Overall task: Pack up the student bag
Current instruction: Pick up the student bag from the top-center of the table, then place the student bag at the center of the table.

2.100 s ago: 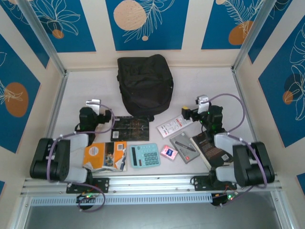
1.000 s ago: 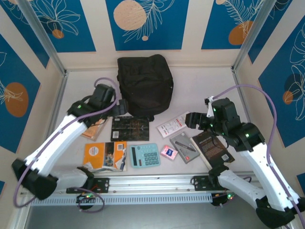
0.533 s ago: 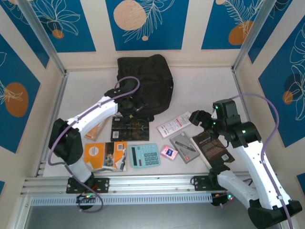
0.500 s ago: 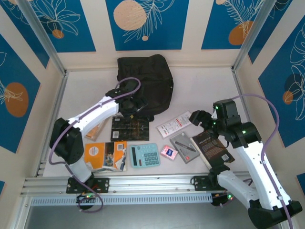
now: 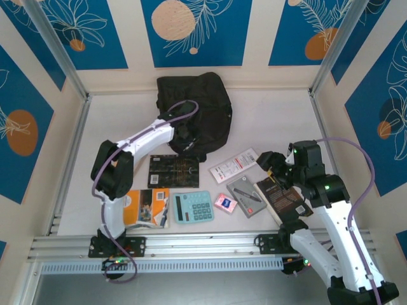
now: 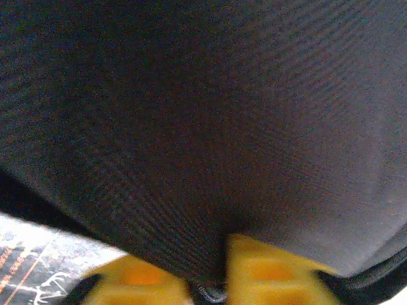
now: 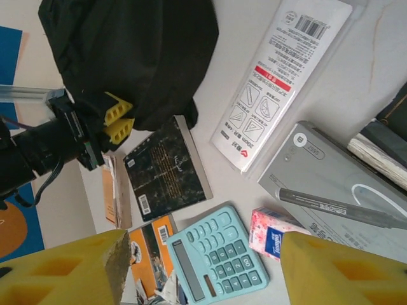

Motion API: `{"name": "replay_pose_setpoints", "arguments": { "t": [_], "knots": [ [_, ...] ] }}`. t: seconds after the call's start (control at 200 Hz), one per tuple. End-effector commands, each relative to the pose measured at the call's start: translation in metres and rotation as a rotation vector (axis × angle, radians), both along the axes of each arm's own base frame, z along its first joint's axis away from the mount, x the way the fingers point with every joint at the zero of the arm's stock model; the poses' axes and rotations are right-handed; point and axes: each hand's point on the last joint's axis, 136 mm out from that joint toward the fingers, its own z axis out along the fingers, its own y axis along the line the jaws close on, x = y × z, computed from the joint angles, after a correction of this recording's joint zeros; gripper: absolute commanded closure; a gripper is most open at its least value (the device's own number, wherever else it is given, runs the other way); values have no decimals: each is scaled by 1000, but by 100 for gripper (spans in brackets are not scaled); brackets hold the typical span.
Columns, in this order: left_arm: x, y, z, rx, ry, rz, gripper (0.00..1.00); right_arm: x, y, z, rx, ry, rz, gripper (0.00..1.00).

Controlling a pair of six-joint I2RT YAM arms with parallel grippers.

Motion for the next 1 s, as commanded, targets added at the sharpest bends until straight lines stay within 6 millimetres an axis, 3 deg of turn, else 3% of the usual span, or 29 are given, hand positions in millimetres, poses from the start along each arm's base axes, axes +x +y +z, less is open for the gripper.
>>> {"name": "replay_pose_setpoints", "arguments": {
  "t": [0.0,0.2,0.335,0.48,0.595,0.815,0.995],
  "knots": [
    [3,1,12,-2,24,-69,99,2,6,2,19,-9,34,39],
    [15,16,87,29,-148,-196,100,4,-6,7,-99,-30,39,41],
    [5,3,129,58,-233,-470,100,8,-8,9,-172,-17,66,42],
    [-16,6,153,141,-295,-617,100,15,-7,17,-238,-21,104,42],
    [-35,-3,170,97,-350,-733,100,21,-4,24,-253,-38,122,41],
    [-96,-11,189,28,-379,-970,99,29,-6,28,-298,-40,122,41],
    [-136,0,204,-43,-436,-1058,99,35,-3,20,-300,5,123,41]
  ]
}}
